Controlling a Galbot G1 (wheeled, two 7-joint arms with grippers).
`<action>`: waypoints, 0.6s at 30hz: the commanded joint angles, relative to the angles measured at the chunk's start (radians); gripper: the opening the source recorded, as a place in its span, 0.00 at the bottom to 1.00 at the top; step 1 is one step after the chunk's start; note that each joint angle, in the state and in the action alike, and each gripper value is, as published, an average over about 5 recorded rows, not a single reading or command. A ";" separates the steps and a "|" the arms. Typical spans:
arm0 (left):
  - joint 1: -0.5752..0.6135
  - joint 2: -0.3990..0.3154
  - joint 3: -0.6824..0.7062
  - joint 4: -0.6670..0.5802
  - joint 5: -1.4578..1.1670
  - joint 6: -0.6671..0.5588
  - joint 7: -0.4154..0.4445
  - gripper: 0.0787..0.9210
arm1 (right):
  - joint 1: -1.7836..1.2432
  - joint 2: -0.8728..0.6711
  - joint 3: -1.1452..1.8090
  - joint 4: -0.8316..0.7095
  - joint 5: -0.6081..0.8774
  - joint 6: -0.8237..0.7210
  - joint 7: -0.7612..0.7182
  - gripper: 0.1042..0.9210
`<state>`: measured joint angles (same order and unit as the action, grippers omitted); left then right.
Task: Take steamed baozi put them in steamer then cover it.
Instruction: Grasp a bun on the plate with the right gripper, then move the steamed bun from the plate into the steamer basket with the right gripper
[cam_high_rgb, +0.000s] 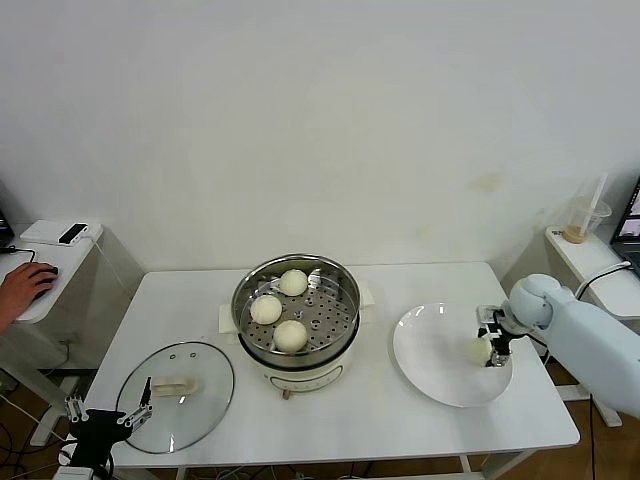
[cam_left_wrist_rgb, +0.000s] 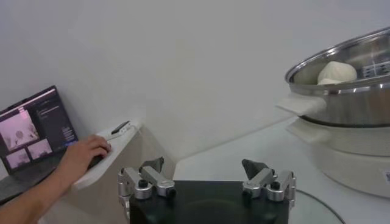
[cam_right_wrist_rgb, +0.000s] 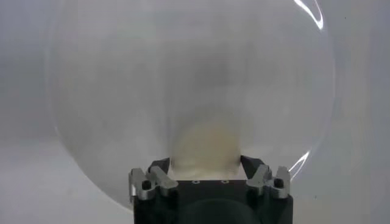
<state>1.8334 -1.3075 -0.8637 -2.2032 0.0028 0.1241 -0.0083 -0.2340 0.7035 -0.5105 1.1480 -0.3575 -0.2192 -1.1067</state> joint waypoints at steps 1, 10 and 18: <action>0.002 0.001 0.000 -0.003 -0.001 0.000 -0.001 0.88 | 0.013 0.009 0.005 -0.004 0.000 -0.003 -0.011 0.70; 0.001 0.001 0.000 -0.011 -0.001 0.000 -0.002 0.88 | 0.164 -0.030 -0.089 0.073 0.075 -0.026 -0.043 0.64; -0.003 0.003 0.003 -0.011 -0.003 0.000 -0.002 0.88 | 0.445 -0.035 -0.254 0.181 0.221 -0.075 -0.057 0.64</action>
<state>1.8308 -1.3059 -0.8617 -2.2144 -0.0001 0.1236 -0.0108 -0.0834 0.6747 -0.5977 1.2189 -0.2829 -0.2511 -1.1497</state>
